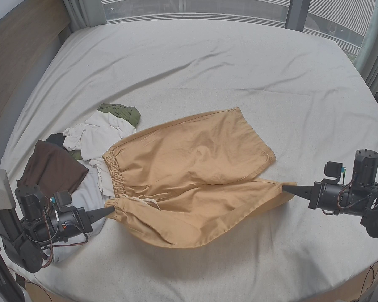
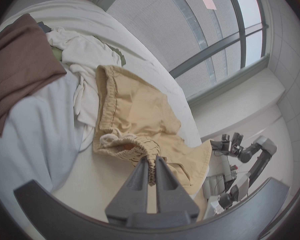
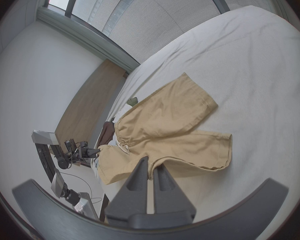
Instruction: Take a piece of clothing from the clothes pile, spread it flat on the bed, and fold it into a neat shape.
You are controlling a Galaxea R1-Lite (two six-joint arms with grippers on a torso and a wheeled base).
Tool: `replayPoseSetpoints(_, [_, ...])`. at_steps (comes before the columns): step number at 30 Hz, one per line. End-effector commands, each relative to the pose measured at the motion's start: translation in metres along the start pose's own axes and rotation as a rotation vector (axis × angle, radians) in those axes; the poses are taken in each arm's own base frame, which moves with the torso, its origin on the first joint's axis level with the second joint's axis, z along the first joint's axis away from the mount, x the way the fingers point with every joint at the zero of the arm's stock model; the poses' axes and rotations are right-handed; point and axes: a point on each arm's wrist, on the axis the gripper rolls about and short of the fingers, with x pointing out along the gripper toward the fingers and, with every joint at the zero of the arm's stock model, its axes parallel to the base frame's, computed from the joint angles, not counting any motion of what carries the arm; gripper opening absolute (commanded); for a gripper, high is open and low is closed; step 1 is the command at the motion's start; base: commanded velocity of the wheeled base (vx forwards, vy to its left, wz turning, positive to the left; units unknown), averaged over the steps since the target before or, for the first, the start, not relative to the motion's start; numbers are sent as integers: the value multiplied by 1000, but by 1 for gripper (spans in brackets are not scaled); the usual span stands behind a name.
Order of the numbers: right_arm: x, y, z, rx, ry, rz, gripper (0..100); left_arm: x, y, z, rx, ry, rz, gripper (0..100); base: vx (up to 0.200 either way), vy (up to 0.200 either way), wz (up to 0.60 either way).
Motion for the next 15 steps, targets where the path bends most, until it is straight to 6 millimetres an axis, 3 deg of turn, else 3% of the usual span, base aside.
replayPoseSetpoints(1, [2,2,12,-17,-50,10,0,2,-8,13,35,-64,-9,0,0,0,0])
replayPoseSetpoints(6, [4,3,22,-17,-102,0,0,5,-9,13,36,-74,5,0,0,0,0])
replayPoseSetpoints(9, [8,4,40,-39,-161,-5,0,8,-7,17,36,-85,5,0,0,0,0])
replayPoseSetpoints(15, [19,3,58,-56,-192,5,0,11,-11,25,9,-146,26,0,0,0,0])
